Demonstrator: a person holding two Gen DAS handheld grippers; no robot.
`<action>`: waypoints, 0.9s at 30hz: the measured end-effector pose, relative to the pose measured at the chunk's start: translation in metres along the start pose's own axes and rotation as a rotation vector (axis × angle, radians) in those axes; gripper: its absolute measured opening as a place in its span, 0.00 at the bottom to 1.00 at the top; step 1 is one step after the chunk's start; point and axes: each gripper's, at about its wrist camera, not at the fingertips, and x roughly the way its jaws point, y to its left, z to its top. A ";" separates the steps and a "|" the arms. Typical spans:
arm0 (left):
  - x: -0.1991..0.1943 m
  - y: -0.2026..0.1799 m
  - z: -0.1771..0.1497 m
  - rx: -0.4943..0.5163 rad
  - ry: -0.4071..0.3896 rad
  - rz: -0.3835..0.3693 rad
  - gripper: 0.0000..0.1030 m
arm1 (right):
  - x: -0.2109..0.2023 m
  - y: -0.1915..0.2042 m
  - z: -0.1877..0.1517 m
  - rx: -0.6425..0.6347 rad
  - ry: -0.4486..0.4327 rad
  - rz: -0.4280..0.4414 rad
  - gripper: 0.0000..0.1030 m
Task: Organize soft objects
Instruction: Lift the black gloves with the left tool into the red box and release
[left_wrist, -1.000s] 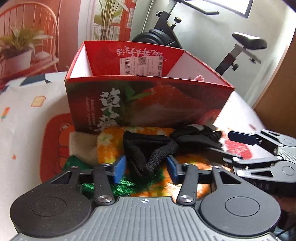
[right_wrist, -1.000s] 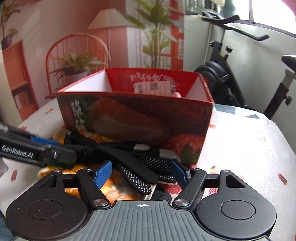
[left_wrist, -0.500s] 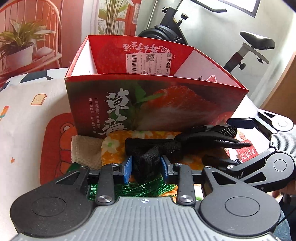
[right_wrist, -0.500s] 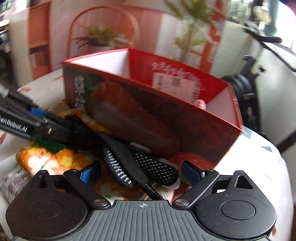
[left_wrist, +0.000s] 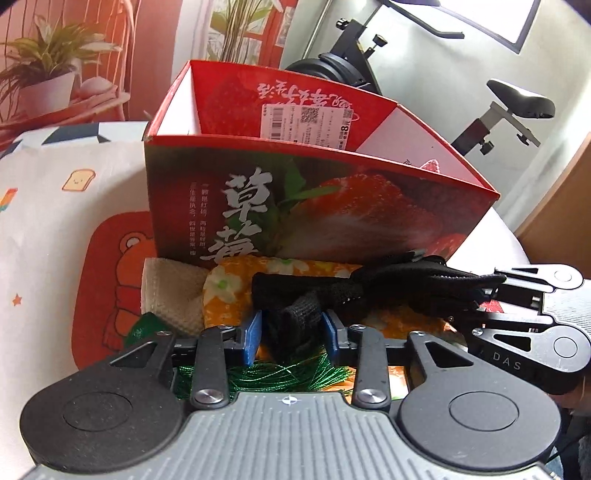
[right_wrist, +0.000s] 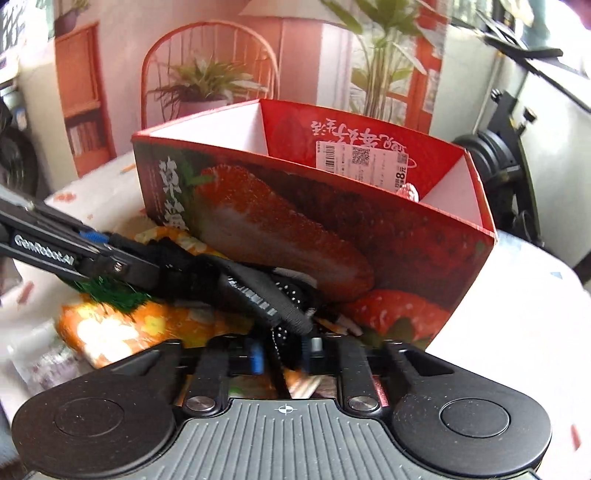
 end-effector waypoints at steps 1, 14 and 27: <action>-0.002 0.000 0.000 0.000 -0.007 -0.004 0.29 | -0.002 0.000 -0.001 0.020 -0.005 0.001 0.11; -0.046 -0.006 0.007 -0.007 -0.115 -0.042 0.23 | -0.051 0.007 0.012 0.088 -0.144 0.019 0.10; -0.081 -0.017 0.050 0.008 -0.260 -0.039 0.23 | -0.079 0.008 0.058 0.071 -0.274 -0.007 0.10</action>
